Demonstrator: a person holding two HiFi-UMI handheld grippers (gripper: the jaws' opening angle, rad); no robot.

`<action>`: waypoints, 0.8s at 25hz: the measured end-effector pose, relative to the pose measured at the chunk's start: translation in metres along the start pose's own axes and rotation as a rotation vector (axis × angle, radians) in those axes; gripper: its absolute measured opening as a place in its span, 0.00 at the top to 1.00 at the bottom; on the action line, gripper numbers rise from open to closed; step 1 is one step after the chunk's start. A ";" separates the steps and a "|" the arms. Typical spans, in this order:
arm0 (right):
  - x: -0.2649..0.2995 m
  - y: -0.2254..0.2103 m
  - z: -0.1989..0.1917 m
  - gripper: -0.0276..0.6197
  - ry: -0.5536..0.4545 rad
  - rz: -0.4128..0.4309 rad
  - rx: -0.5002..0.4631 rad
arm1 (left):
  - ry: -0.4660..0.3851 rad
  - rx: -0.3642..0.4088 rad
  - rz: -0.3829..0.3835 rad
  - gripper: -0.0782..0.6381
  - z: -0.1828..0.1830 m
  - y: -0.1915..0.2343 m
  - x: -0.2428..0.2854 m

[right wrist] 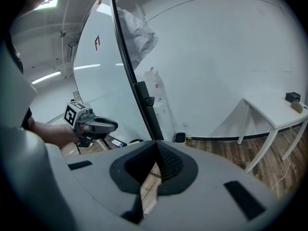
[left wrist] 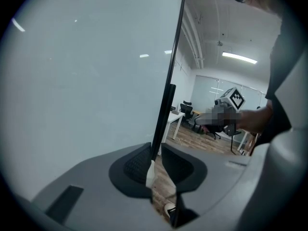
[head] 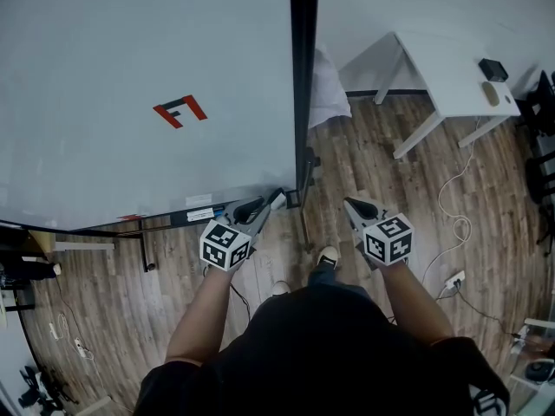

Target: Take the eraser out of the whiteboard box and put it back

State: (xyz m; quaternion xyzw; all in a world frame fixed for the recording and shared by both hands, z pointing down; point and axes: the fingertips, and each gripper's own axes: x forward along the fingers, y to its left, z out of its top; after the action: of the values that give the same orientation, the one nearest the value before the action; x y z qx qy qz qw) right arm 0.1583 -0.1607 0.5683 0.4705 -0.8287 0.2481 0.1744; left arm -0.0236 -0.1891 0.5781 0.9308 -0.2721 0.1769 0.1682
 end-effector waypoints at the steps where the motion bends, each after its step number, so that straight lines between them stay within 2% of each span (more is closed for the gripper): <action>1: 0.001 0.000 -0.001 0.97 0.004 0.001 0.000 | 0.005 0.003 0.002 0.81 -0.001 0.001 0.002; 6: 0.007 0.001 -0.009 0.97 0.024 0.008 0.009 | 0.041 0.021 0.005 0.75 -0.010 0.004 0.011; 20: 0.014 -0.009 -0.023 0.97 0.067 0.009 0.015 | 0.093 0.046 0.013 0.70 -0.025 0.012 0.038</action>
State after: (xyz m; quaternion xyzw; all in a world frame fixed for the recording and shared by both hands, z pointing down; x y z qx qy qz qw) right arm 0.1604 -0.1607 0.5967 0.4594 -0.8226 0.2707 0.1976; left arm -0.0066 -0.2058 0.6182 0.9234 -0.2660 0.2270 0.1579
